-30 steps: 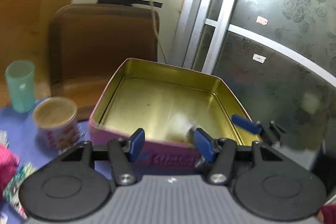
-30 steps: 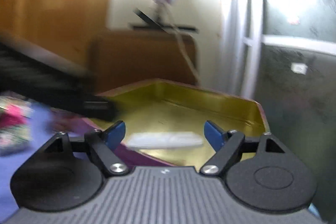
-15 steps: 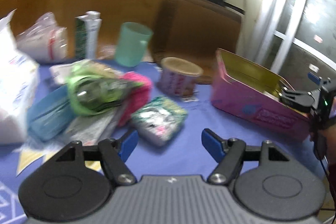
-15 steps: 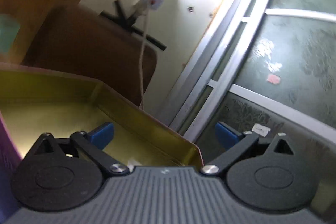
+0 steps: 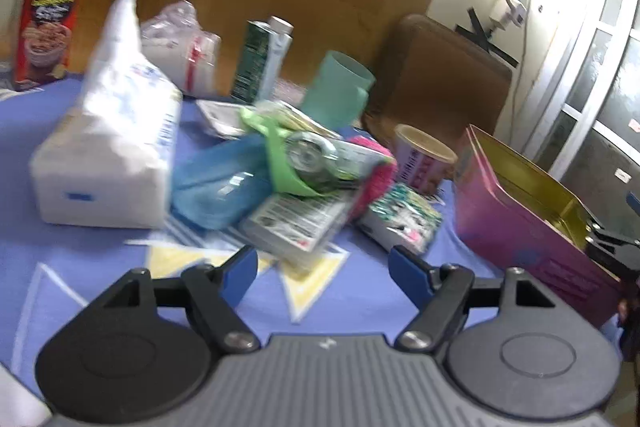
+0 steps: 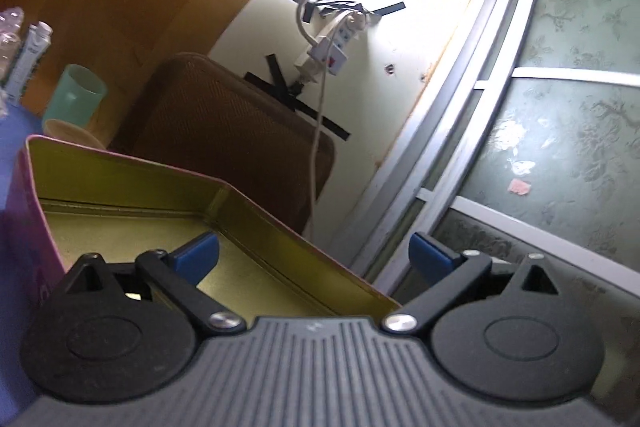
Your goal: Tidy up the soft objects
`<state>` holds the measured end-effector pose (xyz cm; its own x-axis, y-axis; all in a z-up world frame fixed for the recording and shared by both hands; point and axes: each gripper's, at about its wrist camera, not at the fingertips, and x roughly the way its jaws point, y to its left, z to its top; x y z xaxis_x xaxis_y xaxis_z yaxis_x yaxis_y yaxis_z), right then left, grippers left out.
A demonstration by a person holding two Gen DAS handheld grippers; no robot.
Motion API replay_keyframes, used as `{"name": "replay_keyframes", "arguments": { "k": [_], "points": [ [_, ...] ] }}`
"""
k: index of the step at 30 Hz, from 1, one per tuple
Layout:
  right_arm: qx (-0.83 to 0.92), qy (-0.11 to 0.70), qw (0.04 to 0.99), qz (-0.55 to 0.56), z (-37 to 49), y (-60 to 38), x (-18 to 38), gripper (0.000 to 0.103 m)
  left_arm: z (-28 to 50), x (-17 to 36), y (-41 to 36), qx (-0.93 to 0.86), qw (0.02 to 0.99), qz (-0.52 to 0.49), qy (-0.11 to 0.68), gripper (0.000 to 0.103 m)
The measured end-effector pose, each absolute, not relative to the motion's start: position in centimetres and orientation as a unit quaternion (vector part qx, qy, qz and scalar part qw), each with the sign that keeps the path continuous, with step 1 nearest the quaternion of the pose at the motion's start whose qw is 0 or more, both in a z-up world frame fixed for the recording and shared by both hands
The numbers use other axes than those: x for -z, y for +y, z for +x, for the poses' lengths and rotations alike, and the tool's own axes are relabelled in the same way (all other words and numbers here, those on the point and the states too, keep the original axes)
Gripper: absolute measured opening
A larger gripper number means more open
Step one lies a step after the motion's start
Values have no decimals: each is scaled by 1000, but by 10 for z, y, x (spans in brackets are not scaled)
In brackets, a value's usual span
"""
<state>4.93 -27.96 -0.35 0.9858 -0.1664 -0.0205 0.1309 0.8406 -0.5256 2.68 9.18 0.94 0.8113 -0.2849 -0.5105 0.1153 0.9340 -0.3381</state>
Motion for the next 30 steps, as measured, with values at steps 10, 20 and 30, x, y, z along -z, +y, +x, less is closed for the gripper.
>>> {"name": "replay_keyframes", "arguments": {
  "k": [10,20,30],
  "points": [
    [-91,16,978,-187,26,-202,-47,103,24,-3,128,62,943,-199,258,76],
    [-331,147,890,-276,102,-47,-24,71,22,2,149,38,935,-253,247,76],
    [-354,248,875,-218,55,-81,-26,4,25,4,150,52,931,-257,255,76]
  ]
}}
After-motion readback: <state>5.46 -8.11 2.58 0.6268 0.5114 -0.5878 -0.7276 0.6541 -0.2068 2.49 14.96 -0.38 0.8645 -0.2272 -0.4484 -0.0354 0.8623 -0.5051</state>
